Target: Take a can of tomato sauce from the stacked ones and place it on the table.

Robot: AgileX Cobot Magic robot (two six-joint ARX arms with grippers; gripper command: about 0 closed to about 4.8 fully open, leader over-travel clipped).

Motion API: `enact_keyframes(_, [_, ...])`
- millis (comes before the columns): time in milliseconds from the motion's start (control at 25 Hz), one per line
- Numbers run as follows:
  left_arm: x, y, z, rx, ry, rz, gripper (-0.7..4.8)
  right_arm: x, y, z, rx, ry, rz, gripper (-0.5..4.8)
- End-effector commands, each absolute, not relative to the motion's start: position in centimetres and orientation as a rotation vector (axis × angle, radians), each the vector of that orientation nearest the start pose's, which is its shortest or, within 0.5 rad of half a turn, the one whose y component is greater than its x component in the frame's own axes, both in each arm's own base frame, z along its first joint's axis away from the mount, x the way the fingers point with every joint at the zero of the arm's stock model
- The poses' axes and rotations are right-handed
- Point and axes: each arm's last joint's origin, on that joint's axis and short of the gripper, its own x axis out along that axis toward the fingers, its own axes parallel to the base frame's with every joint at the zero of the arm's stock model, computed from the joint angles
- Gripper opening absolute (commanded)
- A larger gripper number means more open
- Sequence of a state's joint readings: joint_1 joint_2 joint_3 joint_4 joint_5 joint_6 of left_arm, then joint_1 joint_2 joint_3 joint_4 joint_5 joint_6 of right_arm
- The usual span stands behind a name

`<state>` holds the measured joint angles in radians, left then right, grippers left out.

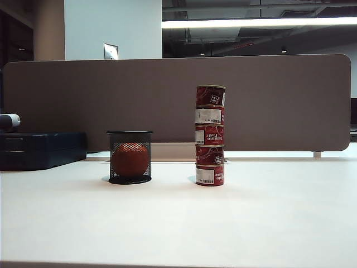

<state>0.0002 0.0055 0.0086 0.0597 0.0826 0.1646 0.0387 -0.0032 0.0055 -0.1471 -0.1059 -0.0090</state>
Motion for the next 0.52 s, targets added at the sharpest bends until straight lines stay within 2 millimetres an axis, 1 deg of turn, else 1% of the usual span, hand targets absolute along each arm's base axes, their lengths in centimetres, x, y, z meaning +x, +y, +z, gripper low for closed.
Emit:
enact_keyframes(40, [9.71, -0.22, 17.33, 0.171, -0.079, -0.075, -0.05, 9.61, 0.69, 15.35, -0.004, 0.119, 0.147, -0.08])
enact_keyframes(360, [9.71, -0.22, 17.33, 0.171, -0.079, -0.075, -0.05, 9.61, 0.69, 15.52, -0.004, 0.105, 0.147, -0.08])
enact_keyframes(519, [9.71, -0.22, 17.33, 0.171, -0.079, -0.075, -0.05, 9.65, 0.73, 16.18, 0.004, 0.04, 0.159, -0.08])
